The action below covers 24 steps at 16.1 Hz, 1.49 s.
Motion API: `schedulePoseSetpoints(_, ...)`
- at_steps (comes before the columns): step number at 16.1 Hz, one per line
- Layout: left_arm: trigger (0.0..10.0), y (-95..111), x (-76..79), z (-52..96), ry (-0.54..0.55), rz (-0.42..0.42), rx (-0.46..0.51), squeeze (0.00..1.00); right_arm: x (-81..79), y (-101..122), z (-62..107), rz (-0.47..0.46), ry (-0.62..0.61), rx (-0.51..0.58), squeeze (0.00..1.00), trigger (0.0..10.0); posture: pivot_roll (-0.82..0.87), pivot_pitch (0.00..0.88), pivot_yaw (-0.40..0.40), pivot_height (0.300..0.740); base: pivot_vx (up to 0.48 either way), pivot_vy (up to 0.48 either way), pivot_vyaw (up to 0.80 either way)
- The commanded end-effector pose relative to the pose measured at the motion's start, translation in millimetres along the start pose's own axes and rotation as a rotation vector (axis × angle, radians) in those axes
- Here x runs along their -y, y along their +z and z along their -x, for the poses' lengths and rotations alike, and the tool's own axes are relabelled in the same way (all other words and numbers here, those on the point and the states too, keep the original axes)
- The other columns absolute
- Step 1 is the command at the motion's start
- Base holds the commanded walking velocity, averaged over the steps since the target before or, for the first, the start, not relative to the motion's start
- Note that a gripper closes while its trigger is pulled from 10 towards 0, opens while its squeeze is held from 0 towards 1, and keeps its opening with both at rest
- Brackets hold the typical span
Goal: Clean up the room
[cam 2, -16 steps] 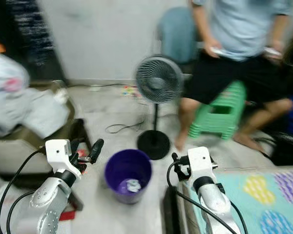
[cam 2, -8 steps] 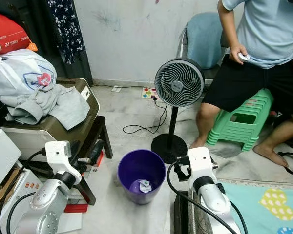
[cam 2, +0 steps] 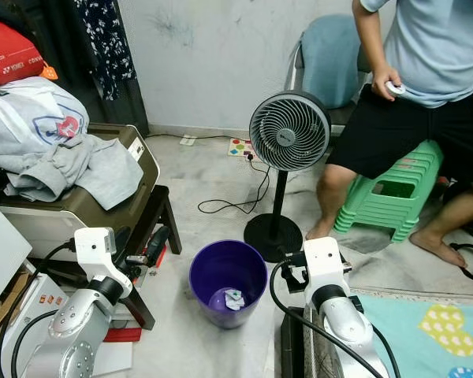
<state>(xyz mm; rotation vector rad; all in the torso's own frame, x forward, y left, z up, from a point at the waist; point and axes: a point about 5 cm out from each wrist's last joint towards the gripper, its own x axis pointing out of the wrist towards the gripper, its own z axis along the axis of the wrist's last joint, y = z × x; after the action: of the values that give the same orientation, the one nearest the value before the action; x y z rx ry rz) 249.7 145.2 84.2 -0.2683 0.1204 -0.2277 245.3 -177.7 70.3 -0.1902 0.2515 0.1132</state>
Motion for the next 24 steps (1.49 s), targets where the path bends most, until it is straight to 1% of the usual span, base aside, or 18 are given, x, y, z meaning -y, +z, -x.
schedulePoseSetpoints(1,10.0,0.6,-0.9,0.2,-0.009,-0.007,0.001,0.00,2.4,2.5,-0.2,-0.005,-0.010,0.009,0.00,10.0,-0.10,0.000,0.016,0.740,0.251,0.000,0.00)
schedulePoseSetpoints(3,10.0,0.5,-1.1,-0.1,-0.007,-0.009,0.000,0.00,2.4,2.6,-0.5,-0.005,-0.010,0.011,0.00,10.0,-0.10,0.000,0.016,0.740,0.249,0.000,0.00)
schedulePoseSetpoints(17,10.0,-0.5,-1.6,-0.5,-0.004,-0.017,-0.004,0.00,2.2,2.7,-0.7,-0.006,-0.006,0.013,0.00,10.0,-0.10,0.000,0.016,0.740,0.256,0.259,0.00)
schedulePoseSetpoints(24,10.0,-0.9,-1.7,-0.1,-0.001,-0.013,-0.002,0.00,2.1,2.2,-0.9,-0.006,-0.002,0.011,0.00,10.0,-0.10,0.000,0.014,0.740,0.000,0.253,0.00)
